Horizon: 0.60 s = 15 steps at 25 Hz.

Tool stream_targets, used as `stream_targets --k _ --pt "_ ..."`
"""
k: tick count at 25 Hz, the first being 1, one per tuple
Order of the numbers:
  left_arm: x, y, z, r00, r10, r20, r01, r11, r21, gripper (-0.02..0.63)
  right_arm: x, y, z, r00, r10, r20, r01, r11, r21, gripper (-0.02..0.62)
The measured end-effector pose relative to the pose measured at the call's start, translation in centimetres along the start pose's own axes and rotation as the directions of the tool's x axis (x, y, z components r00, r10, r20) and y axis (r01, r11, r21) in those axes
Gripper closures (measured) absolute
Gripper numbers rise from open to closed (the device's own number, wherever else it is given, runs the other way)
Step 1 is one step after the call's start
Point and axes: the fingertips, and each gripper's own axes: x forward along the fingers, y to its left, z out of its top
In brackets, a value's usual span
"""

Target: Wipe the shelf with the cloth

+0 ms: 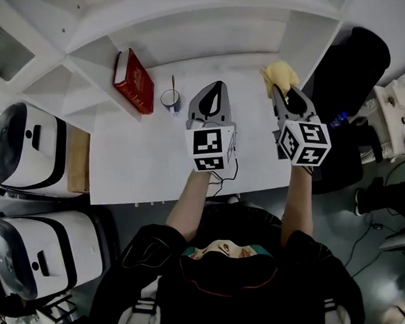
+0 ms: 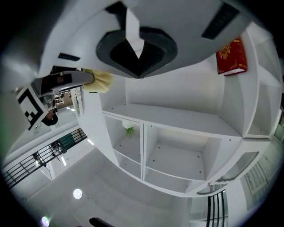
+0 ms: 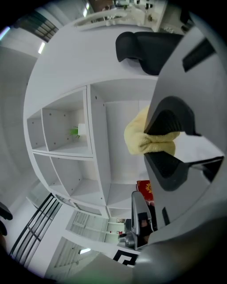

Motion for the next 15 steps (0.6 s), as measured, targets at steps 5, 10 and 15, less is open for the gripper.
stream_targets --k 5,10,15 --pt "-0.3 -0.2 -1.3 0.999 0.027 -0.026 -0.027 0.999 0.025 0.607 -0.4 -0.6 -1.5 1.000 0.009 -0.011 -0.009 1.000 0.008 0.487" --pt "-0.6 -0.3 -2.4 0.997 0.062 -0.039 -0.060 0.997 0.048 0.607 -0.9 -1.0 -2.1 1.000 0.009 -0.003 -0.009 1.000 0.009 0.488" --pt "-0.8 0.3 -2.7 0.995 0.090 -0.039 -0.088 0.995 0.049 0.607 -1.3 -0.6 -2.7 1.000 0.000 0.004 0.000 0.999 -0.035 0.487"
